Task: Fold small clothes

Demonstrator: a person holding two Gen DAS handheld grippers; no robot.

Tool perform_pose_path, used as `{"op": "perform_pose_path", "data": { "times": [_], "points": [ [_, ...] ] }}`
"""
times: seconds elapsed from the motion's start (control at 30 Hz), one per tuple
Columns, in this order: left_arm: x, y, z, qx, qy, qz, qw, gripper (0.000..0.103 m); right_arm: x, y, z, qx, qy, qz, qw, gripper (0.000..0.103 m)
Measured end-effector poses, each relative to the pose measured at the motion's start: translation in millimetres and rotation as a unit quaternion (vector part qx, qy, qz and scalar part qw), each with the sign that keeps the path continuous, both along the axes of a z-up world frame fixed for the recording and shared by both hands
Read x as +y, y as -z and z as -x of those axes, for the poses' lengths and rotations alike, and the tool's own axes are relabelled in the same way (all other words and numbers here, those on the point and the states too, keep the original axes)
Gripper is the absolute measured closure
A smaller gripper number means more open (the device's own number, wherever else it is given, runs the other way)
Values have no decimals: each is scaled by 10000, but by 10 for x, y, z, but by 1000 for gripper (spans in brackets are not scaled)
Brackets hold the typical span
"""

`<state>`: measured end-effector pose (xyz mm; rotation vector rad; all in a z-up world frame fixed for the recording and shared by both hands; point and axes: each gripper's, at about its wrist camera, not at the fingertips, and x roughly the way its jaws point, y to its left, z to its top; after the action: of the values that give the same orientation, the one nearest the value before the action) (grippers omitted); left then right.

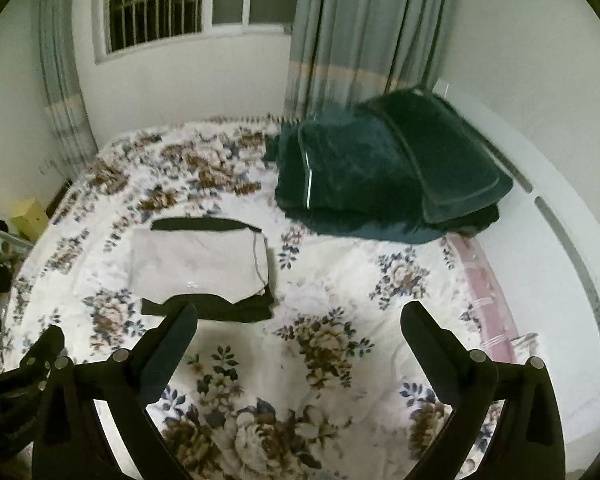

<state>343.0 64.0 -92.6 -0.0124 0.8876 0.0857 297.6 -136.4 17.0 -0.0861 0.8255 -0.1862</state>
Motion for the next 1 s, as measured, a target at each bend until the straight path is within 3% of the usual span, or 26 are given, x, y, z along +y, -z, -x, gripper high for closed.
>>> {"op": "perform_pose_path", "data": {
  "times": [0.2, 0.47, 1.0],
  "points": [
    [-26, -510, 493, -312, -83, -15, 9995, 2, 14, -637, 767, -396, -141, 26, 9991, 0],
    [-38, -846, 928, -632, -52, 10, 9980, 2, 14, -1151, 1433, -701, -340, -15, 9970, 0],
    [-4, -1092, 1380, -1007, -131, 45, 9948, 2, -1, -1396, 1829, -785, -613, -143, 9949, 0]
  ]
}}
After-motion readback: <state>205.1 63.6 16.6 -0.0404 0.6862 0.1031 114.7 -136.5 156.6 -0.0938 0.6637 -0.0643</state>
